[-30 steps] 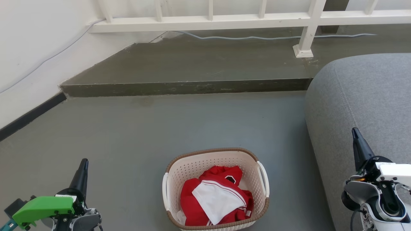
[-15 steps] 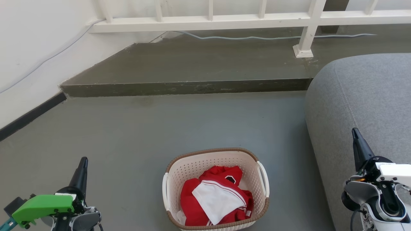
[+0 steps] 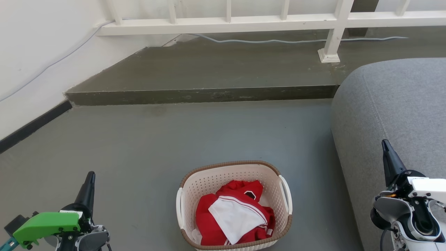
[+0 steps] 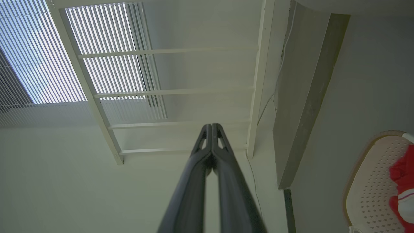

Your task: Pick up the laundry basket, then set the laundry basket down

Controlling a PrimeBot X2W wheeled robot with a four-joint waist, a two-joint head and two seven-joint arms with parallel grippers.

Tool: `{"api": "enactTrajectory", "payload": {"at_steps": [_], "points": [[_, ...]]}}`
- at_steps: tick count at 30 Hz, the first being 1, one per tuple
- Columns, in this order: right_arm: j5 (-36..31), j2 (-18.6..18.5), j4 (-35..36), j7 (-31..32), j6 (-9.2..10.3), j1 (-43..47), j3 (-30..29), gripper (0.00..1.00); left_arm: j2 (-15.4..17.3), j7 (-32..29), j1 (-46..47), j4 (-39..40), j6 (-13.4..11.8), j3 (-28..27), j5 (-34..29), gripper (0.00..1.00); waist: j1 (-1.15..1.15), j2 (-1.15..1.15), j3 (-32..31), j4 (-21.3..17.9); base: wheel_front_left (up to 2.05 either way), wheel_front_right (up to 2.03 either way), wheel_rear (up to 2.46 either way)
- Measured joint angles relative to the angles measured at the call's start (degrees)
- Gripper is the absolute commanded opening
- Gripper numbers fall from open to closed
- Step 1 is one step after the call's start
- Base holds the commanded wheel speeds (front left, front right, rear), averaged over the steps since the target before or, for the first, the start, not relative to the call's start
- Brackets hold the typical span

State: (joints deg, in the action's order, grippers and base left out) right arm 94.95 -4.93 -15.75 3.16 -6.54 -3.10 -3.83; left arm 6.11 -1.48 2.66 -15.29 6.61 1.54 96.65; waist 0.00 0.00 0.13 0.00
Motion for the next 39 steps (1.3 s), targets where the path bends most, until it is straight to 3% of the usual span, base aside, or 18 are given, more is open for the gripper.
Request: {"api": "enactTrajectory", "payload": {"at_steps": [39], "points": [[0.0,0.3,-0.2,0.1,-0.01,0.0,-0.3,0.00,0.0,-0.1,0.0,-0.5,0.4,-0.3,0.0,0.00,0.00,0.00,0.0,0.0,0.00,0.00,0.00]]}}
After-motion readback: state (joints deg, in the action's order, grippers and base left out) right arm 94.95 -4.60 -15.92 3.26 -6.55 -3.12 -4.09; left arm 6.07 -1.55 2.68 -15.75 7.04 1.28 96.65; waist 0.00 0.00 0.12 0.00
